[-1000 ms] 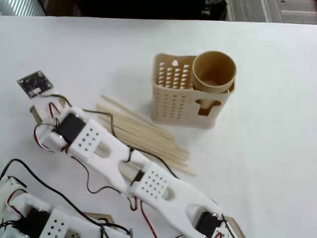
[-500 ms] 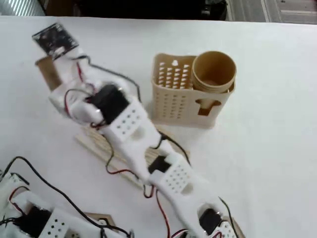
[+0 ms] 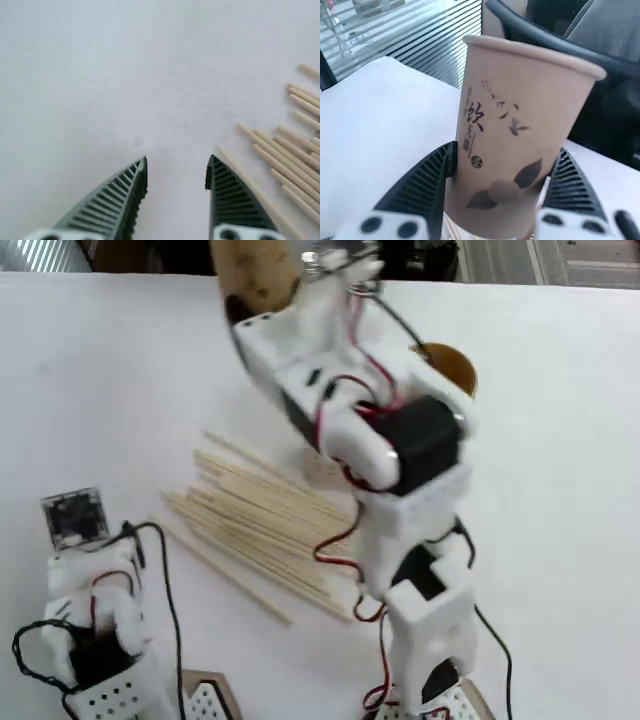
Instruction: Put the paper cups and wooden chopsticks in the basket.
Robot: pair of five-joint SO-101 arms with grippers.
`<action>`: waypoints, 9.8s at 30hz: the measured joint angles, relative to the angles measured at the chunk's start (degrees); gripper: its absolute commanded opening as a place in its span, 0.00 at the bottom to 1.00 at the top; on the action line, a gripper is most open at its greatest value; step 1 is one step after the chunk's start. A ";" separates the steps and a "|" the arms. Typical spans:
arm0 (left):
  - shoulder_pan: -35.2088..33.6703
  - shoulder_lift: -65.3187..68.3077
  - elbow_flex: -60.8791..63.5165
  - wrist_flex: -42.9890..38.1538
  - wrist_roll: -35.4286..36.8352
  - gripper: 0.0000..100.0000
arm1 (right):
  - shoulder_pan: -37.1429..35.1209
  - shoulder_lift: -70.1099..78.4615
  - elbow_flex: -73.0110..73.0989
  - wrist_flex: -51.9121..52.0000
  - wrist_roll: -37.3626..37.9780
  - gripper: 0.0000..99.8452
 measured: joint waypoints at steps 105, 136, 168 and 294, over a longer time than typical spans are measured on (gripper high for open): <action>4.84 0.00 4.84 -0.53 -6.77 0.20 | 25.85 -59.87 124.75 -48.09 9.32 0.04; -4.31 0.00 4.84 -2.29 -6.77 0.20 | -11.25 -56.70 126.24 -15.30 20.48 0.14; -7.30 0.00 4.84 -2.46 -6.77 0.20 | -11.60 3.69 100.04 -27.34 17.41 0.27; -7.30 0.00 4.84 -2.46 -6.77 0.20 | -13.36 3.16 95.21 -19.34 10.99 0.14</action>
